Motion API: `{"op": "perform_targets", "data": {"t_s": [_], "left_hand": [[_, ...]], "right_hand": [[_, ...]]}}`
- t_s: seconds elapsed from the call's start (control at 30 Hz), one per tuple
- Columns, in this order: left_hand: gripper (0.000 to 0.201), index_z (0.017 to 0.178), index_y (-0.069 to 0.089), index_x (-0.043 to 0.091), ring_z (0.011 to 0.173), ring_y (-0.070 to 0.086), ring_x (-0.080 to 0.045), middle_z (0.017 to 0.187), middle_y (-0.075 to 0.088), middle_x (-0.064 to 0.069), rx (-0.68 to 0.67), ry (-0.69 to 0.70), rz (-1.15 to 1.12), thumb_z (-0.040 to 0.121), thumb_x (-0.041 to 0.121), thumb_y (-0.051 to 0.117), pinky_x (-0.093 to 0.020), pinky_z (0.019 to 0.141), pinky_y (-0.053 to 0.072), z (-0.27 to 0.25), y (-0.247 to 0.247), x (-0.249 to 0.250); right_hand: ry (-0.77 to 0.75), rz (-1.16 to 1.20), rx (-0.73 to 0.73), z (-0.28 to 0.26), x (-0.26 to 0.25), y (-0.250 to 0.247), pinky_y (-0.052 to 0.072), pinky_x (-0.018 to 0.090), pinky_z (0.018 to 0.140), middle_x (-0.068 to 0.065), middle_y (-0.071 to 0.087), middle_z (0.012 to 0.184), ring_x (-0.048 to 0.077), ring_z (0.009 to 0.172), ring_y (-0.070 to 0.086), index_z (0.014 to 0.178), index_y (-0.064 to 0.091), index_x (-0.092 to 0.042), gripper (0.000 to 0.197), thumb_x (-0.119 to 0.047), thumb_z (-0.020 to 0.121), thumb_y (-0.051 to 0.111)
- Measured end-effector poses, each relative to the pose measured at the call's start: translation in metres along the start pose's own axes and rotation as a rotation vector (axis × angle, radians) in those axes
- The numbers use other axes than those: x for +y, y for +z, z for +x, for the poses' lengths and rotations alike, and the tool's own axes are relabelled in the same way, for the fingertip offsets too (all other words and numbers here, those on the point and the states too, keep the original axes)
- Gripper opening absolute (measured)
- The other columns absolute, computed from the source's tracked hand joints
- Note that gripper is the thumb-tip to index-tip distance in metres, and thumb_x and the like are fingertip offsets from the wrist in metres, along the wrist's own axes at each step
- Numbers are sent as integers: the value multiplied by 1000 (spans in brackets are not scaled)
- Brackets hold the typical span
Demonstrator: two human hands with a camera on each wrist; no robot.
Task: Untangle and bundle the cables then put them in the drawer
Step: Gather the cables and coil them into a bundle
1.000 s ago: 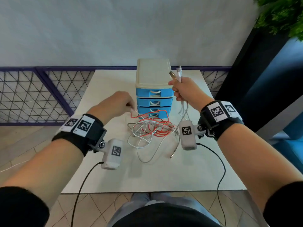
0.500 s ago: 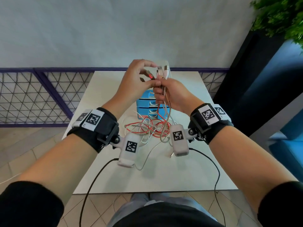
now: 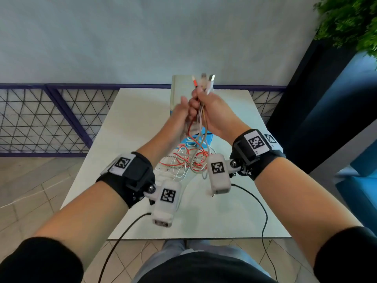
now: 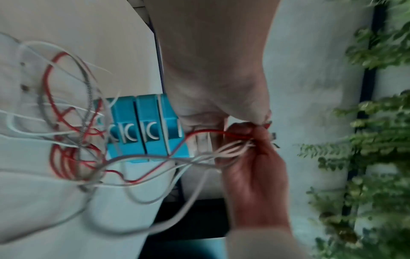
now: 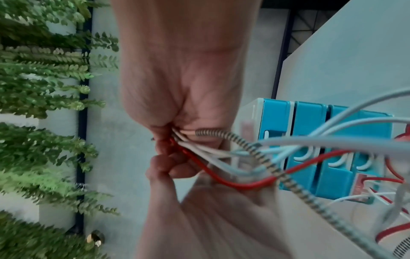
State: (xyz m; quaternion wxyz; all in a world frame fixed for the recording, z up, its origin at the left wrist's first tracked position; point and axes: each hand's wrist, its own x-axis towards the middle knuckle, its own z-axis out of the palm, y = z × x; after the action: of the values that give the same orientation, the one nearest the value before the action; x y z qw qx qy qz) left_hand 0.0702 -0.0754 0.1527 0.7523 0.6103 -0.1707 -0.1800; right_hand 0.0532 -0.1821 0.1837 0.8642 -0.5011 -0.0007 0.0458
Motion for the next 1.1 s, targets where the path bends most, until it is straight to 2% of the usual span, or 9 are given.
{"op": "perform_targets", "data": {"t_s": [0.07, 0.2, 0.37, 0.53, 0.63, 0.73, 0.87, 0.97, 1.1], "left_hand": [[50, 80, 57, 19, 62, 64, -9, 62, 61, 5, -158, -18, 197, 100, 47, 20, -18, 66, 50, -14, 0, -13], [46, 69, 48, 12, 44, 43, -13, 58, 45, -9, -209, -57, 517, 88, 55, 52, -24, 51, 35, -21, -11, -32], [32, 62, 51, 26, 47, 35, -11, 54, 41, 6, -332, -94, 862, 91, 36, 57, -30, 52, 31, -10, -37, -46], [27, 68, 44, 15, 42, 40, -2, 56, 41, 5, -340, -69, 1114, 89, 26, 58, -14, 46, 31, -8, -48, -54], [26, 66, 44, 18, 65, 54, -18, 66, 50, -2, -404, -7, 1355, 87, 26, 55, -30, 64, 37, -10, -61, -66], [28, 75, 55, 20, 84, 60, -29, 68, 57, 1, -387, -141, 1614, 91, 41, 48, -34, 85, 35, -25, -106, -85], [34, 72, 56, 19, 76, 60, -24, 62, 58, 5, -224, -241, 1579, 91, 47, 51, -30, 79, 36, -42, -149, -95], [37, 62, 48, 13, 61, 50, -23, 59, 49, 0, -100, -259, 1383, 85, 37, 64, -31, 58, 33, -41, -158, -92], [32, 62, 48, 16, 51, 61, -11, 58, 56, -4, 88, -261, 1115, 86, 25, 67, -22, 51, 41, -51, -178, -88]], "right_hand": [[-59, 88, 61, 4, -6, -4, 43, 23, 43, -1, 38, 54, 11, 41, 42, 77, 40, -14, 32, -27, 105, 30], [-129, 118, 181, 9, -10, -23, 24, 17, 32, -8, 30, 47, 4, 34, 24, 76, 39, -17, 32, -28, 105, 32], [-141, -5, 319, 4, -3, -43, 16, 16, 31, -10, 30, 47, 3, 34, 22, 76, 39, -19, 30, -28, 104, 34], [-206, -265, 375, -2, 7, -53, 18, 15, 33, -10, 33, 46, 5, 35, 24, 75, 39, -19, 31, -28, 104, 36], [-256, -371, 446, -2, 5, -58, 23, 17, 33, -10, 36, 47, 4, 34, 28, 76, 42, -18, 29, -28, 103, 37], [-367, -487, 599, -6, -22, -72, 26, 18, 34, -3, 35, 54, 4, 33, 31, 77, 42, -18, 27, -26, 102, 37], [-440, -636, 743, -9, -40, -97, 30, 22, 42, -3, 37, 56, 8, 39, 36, 74, 43, -20, 28, -29, 99, 36], [-431, -972, 767, -11, -27, -98, 37, 26, 54, -8, 46, 64, 12, 57, 44, 83, 51, -15, 26, -31, 99, 37], [-458, -1060, 803, -20, -25, -108, 30, 17, 46, -7, 46, 67, 5, 57, 43, 89, 47, -10, 22, -25, 101, 37]]}}
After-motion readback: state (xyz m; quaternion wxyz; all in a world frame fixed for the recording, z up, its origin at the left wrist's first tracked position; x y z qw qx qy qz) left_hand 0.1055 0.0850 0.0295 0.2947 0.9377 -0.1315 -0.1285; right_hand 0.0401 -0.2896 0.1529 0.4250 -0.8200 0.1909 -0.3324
